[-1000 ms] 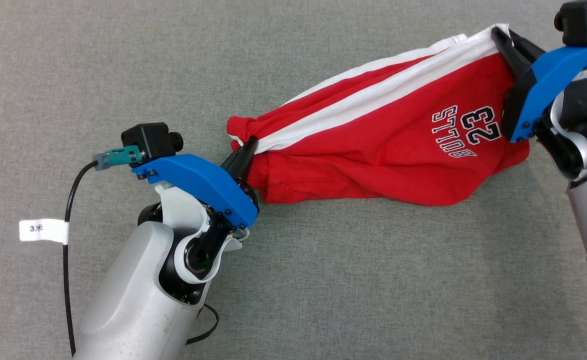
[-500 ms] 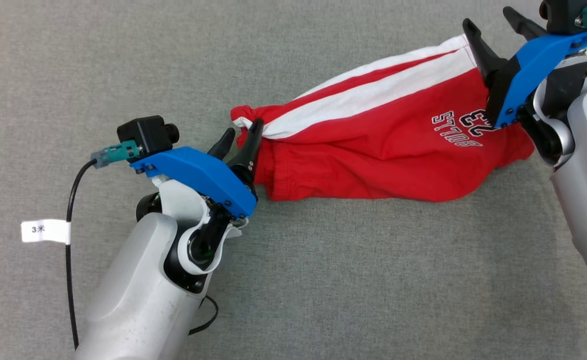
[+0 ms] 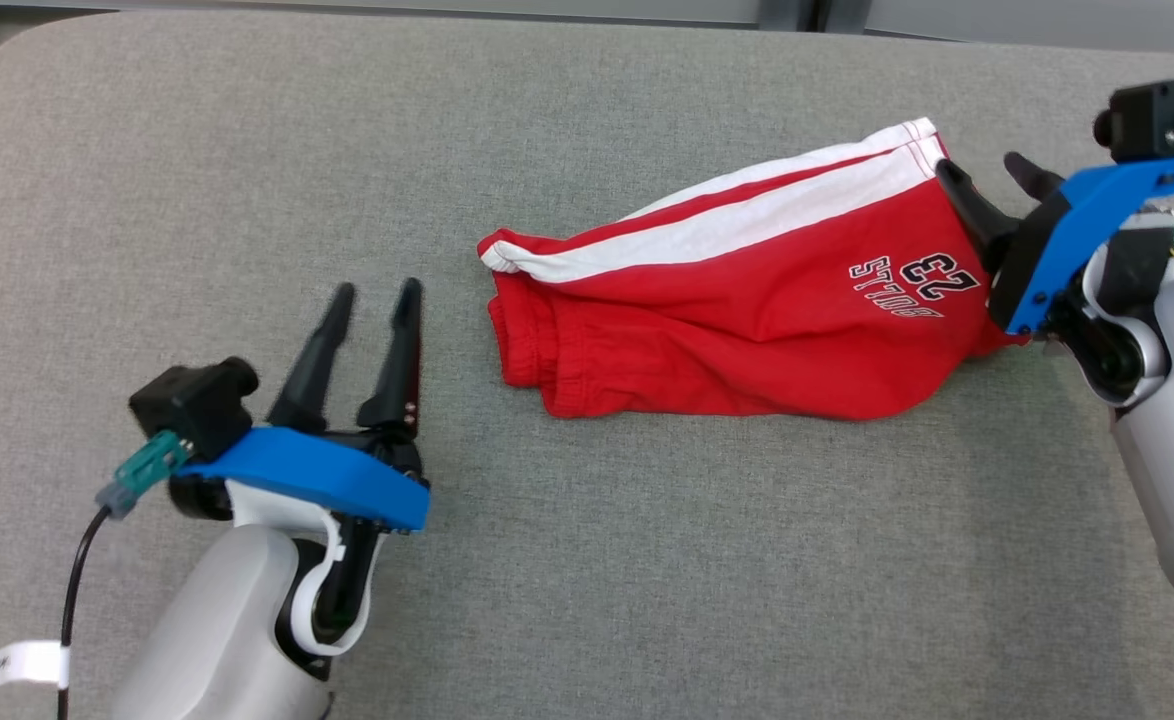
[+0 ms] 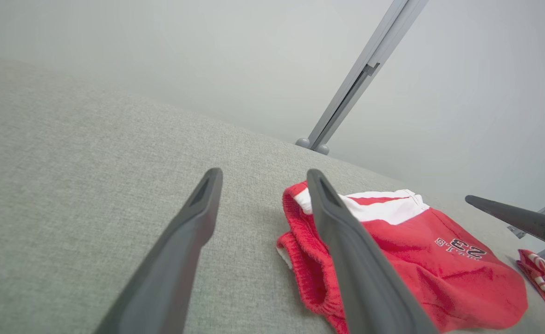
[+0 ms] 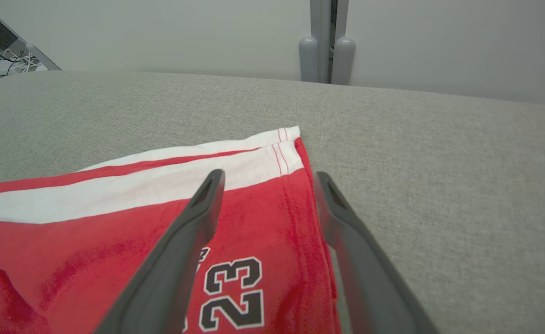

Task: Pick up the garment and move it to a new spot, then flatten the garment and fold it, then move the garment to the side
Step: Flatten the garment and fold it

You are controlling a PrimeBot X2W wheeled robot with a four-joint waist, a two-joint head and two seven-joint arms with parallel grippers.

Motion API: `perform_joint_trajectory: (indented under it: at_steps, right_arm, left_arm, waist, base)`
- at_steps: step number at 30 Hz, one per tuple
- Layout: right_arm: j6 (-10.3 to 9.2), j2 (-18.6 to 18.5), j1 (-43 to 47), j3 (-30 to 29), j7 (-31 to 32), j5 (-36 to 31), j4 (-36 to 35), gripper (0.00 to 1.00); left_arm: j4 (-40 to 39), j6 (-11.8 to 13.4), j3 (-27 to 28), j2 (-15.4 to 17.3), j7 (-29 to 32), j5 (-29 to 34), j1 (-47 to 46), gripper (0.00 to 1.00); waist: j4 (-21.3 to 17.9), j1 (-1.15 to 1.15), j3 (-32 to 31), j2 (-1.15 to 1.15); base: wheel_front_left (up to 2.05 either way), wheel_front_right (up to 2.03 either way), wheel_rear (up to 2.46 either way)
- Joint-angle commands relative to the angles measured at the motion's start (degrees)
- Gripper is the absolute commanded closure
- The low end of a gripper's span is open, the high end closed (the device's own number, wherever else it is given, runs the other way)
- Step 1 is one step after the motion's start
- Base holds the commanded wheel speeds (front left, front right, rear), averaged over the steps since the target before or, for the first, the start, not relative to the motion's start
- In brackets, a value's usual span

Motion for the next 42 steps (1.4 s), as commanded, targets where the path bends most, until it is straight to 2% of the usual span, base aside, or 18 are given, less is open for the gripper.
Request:
perform_joint_trajectory:
  at_steps: [1, 5, 12, 16, 20, 21, 22, 24, 33, 39, 42]
  right_arm:
    - [0.03, -0.28, 1.20, -0.54, -0.07, 0.45, -0.13, 0.00]
    - [0.03, 0.60, 2.54, -4.07, -0.82, -0.60, 0.87, 0.00]
    - [0.03, 2.65, 1.47, -9.63, -0.04, -6.41, 4.78, 0.00]
    - [0.03, 3.68, 0.25, -12.57, 1.44, -11.26, 8.55, 0.00]
    - [0.03, 5.25, -0.46, -15.63, 3.86, -15.18, 12.78, 0.00]
    - [0.06, 5.93, -0.44, -15.67, 4.55, -15.85, 13.36, 0.20]
    - [0.10, 6.67, -0.41, -15.61, 4.82, -16.19, 13.52, 1.00]
    - [0.11, 7.29, -0.16, -15.79, 4.89, -16.63, 13.25, 1.00]
    - [0.03, 4.40, 2.52, -20.64, 0.23, -20.60, 6.49, 1.00]
    - [0.03, 1.69, 6.39, -22.77, 2.44, -26.38, -2.07, 1.00]
    - [0.03, 2.01, 8.27, -23.27, 6.00, -29.62, -7.55, 1.00]
  left_arm:
    - [0.98, -0.44, -0.03, 0.49, -1.94, 1.39, -0.39, 0.00]
    - [3.76, -1.88, 0.88, 0.96, -5.70, 8.58, -1.92, 0.00]
    - [-2.13, -3.21, 10.76, -1.96, -5.92, 22.02, 0.62, 0.00]
    - [-2.87, -4.28, 12.81, -3.01, -5.94, 27.10, 2.16, 0.00]
    - [-1.71, -4.97, 13.91, -3.78, -5.95, 29.66, 3.28, 0.00]
    - [-1.46, -5.14, 14.10, -4.01, -5.95, 29.96, 3.45, 0.00]
    - [-1.37, -5.29, 14.16, -4.08, -5.95, 30.38, 3.52, 0.00]
    - [-1.10, -5.36, 14.61, -4.12, -5.95, 30.67, 3.97, 0.00]
    - [-1.10, -5.75, 17.38, -4.70, -5.96, 30.88, 6.86, 0.00]
    - [-1.26, -5.85, 17.08, -5.24, -5.96, 31.06, 8.80, 0.00]
    - [-0.79, -5.87, 16.18, -5.28, -5.96, 31.43, 9.24, 0.00]
  waist:
    - [0.09, 0.00, 0.08, 0.00]
    - [0.38, 0.00, 0.36, 0.00]
    - [1.21, 0.00, 1.74, 0.00]
    - [2.21, 0.00, 2.27, 0.00]
    - [3.45, 0.00, 2.26, 0.00]
    - [3.67, 0.00, 2.18, 0.00]
    - [3.89, 0.00, 2.07, 0.00]
    - [3.96, 0.00, 1.89, 0.00]
    - [1.86, 0.00, -0.54, 0.00]
    - [0.80, 0.00, -2.46, 0.00]
    - [0.75, 0.00, -3.16, 0.00]
  base:
    - [0.00, 0.00, 0.00]
    - [0.00, 0.00, 0.00]
    - [0.00, 0.00, 0.00]
    - [0.00, 0.00, 0.00]
    - [0.00, 0.00, 0.00]
    - [0.00, 0.00, 0.00]
    - [0.00, 0.00, 0.00]
    - [0.00, 0.00, 0.00]
    - [0.00, 0.00, 0.00]
    - [0.00, 0.00, 0.00]
    - [0.00, 0.00, 0.00]
